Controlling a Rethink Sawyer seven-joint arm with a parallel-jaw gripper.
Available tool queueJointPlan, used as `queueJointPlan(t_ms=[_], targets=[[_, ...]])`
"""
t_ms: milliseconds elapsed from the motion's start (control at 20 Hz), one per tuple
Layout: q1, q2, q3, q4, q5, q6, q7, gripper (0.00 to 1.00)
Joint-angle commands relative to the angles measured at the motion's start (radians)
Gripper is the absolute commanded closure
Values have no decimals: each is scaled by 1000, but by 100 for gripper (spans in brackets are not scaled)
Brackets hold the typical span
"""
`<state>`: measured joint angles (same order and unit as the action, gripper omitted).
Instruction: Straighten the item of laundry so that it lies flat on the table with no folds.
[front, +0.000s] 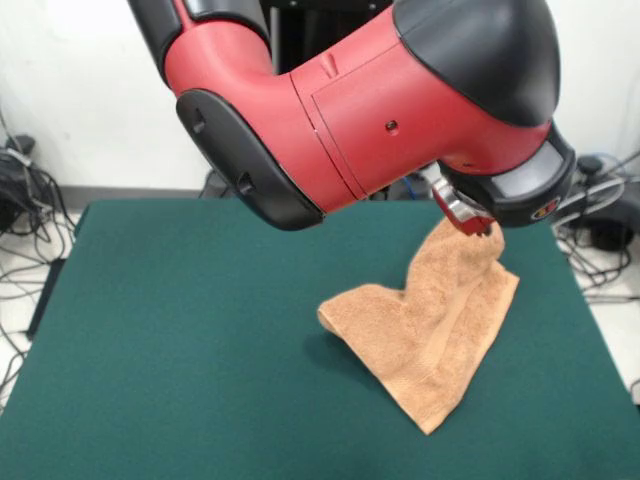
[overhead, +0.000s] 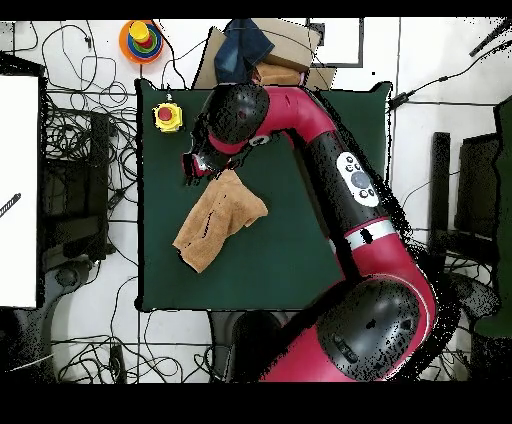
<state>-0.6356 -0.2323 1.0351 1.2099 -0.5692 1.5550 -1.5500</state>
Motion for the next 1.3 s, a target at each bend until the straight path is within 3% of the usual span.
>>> queueJointPlan(t_ms=[50,750,1300], targets=[[223,-72,-217,-235,-211,379,147,0],[239,14,-192,-506,-352,520,-19,0],[258,129,-105,-775,-581,612,-204,0]])
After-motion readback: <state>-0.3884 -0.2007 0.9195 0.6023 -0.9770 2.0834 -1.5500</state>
